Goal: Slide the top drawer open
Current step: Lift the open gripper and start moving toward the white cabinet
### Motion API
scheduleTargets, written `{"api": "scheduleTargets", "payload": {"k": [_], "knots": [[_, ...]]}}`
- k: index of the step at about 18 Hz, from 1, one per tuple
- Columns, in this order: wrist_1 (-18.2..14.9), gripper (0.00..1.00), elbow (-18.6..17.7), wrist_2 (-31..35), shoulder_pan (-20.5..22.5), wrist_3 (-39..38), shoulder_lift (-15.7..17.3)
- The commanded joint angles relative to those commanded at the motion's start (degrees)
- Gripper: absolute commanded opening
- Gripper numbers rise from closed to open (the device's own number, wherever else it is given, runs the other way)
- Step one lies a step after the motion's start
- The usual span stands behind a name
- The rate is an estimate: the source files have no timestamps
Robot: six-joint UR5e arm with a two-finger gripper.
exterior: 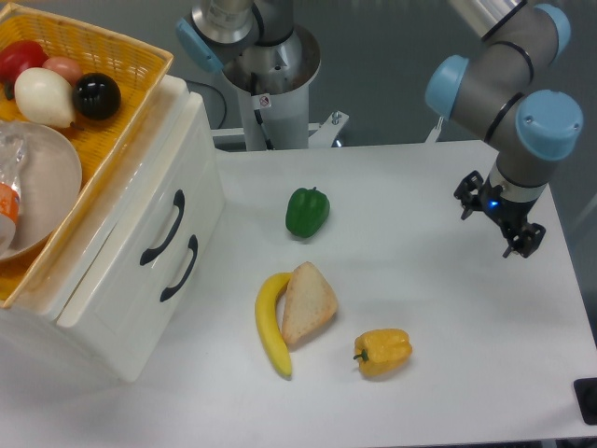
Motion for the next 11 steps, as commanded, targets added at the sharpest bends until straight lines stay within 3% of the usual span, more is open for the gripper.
{"api": "scheduleTargets", "payload": {"k": [2, 5, 7, 11], "knots": [[-0.09, 1.0, -0.79, -0.17, 0.09, -1.5, 0.97], [-0.18, 1.0, -2.02, -0.44, -0.35, -11.67, 2.11], [-0.09, 1.0, -2.46, -0.79, -1.4, -12.58, 2.38], [-0.61, 1.0, -3.61, -7.54, -2.81, -17.91, 4.75]]}}
